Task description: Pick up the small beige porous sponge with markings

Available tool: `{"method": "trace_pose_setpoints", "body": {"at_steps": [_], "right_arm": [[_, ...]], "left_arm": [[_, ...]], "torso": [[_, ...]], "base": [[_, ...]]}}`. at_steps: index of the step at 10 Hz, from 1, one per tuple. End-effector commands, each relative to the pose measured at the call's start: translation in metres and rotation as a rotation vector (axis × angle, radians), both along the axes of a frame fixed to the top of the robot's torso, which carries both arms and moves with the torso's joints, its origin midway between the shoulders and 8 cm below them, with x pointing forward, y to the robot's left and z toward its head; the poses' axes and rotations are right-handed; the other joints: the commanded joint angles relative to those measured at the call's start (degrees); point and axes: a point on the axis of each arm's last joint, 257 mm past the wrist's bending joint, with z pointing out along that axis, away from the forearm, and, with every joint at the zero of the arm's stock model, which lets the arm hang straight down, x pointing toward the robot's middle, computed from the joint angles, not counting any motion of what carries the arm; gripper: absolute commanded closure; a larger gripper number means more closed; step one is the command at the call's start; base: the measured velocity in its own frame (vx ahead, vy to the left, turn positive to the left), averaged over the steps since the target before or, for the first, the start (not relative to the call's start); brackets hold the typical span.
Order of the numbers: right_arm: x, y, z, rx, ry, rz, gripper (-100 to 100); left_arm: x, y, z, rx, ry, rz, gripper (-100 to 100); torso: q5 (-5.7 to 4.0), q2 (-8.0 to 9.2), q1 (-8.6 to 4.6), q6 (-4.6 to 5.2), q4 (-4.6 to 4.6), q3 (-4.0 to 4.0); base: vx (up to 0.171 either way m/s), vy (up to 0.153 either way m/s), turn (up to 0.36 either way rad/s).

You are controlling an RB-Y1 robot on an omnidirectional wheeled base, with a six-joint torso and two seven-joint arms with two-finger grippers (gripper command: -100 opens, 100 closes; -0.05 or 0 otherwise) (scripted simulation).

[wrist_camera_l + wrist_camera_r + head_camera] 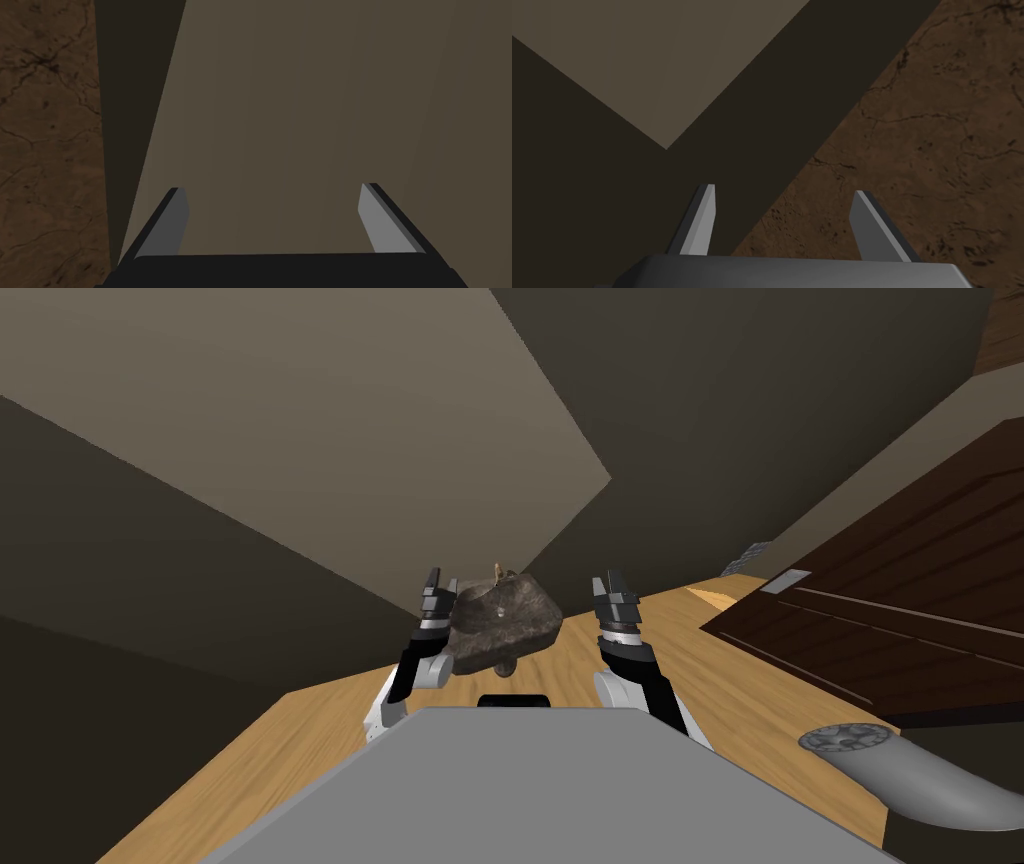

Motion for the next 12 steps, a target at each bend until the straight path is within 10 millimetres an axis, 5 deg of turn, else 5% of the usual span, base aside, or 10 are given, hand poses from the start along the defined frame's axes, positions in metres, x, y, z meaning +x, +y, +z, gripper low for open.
{"method": "trace_pose_setpoints", "body": {"at_steps": [1,10,12], "right_arm": [[0.0,0.0,0.0,0.0,0.0,0.0,0],[0.0,0.0,0.0,0.0,0.0,0.0,0],[0.0,0.0,0.0,0.0,0.0,0.0,0]], "left_arm": [[0.01,-0.004,-0.01,0.008,0.04,-0.006,-100],[0.081,-0.029,-0.076,0.085,0.298,-0.055,-100],[0.084,-0.029,-0.083,0.086,0.327,-0.054,-100]], "torso": [[0.0,0.0,0.0,0.0,0.0,0.0],[0.01,0.02,0.01,-0.01,0.0,0.01],[-0.01,0.01,-0.06,-0.01,0.0,0.01]], "base": [[0.007,0.042,-0.002],[0.015,0.047,0.0],[0.013,0.024,-0.002]]}}
